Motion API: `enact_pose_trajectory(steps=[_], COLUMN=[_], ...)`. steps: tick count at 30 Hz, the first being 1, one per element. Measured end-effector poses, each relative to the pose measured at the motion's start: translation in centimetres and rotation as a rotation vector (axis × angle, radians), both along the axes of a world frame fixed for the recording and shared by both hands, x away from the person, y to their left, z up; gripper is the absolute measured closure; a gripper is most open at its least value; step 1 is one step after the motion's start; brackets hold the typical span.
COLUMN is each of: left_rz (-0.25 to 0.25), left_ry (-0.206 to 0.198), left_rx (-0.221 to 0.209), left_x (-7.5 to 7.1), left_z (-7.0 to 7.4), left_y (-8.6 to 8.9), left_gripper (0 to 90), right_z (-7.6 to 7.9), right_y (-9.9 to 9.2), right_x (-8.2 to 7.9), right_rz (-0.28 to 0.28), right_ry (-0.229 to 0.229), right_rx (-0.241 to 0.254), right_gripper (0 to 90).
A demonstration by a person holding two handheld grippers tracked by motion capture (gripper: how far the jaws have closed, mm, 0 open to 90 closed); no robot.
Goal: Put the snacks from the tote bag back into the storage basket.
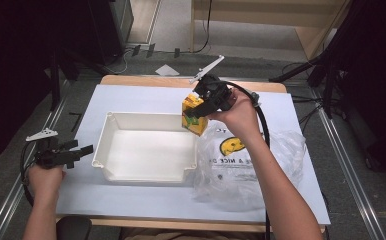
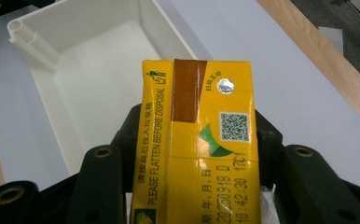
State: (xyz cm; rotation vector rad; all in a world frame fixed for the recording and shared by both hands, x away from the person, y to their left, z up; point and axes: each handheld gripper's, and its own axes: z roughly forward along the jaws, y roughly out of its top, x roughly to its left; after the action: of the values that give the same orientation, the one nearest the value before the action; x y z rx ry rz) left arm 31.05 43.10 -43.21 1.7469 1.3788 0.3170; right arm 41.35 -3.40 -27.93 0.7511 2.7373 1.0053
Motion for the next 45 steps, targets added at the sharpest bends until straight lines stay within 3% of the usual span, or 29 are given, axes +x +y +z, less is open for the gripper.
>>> enact_pose_trajectory(steps=[28,45], left_rz=[-0.001,0.002], left_ry=[-0.003,-0.007], left_rx=[-0.008,-0.02], left_x=[0.0,-0.1], left_z=[0.0,0.0], left_y=[0.3,0.5], left_gripper=[16.8,16.8], right_z=[-0.9,-3.0], right_y=[4.2,5.9], right_x=[2.3,3.9], right_rz=[0.05,0.052], right_ry=[0.024,0.052], right_rx=[-0.003,-0.014], right_gripper=[53.2,53.2])
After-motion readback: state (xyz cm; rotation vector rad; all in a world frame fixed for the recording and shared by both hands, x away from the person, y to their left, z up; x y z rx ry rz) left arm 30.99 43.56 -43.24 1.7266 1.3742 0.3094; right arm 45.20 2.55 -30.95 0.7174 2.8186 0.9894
